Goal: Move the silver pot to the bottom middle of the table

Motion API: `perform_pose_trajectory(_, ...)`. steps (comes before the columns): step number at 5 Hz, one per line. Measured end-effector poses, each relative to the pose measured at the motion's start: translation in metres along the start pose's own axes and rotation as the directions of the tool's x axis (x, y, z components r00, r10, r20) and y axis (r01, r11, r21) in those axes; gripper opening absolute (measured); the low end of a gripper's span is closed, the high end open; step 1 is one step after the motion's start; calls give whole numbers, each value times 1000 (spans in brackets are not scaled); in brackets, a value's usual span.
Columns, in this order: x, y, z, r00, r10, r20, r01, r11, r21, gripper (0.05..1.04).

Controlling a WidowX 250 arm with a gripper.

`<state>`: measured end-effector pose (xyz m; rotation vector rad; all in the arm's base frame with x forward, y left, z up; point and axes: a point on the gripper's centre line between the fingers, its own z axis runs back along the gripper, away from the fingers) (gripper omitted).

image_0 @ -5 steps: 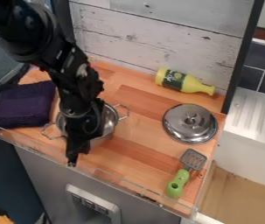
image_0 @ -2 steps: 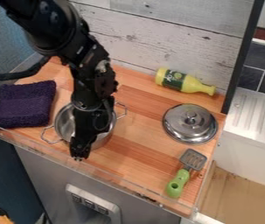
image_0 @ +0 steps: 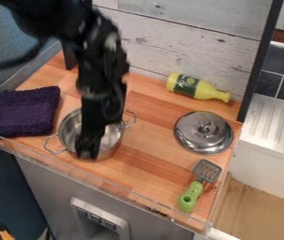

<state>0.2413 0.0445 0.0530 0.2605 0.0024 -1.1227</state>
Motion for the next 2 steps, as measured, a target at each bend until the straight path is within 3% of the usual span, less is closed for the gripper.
perform_pose_trajectory(1, -6, 10, 34, 999, 33, 13, -34, 997, 63, 1001)
perform_pose_trajectory(2, -6, 9, 36, 999, 36, 13, -36, 997, 63, 1001)
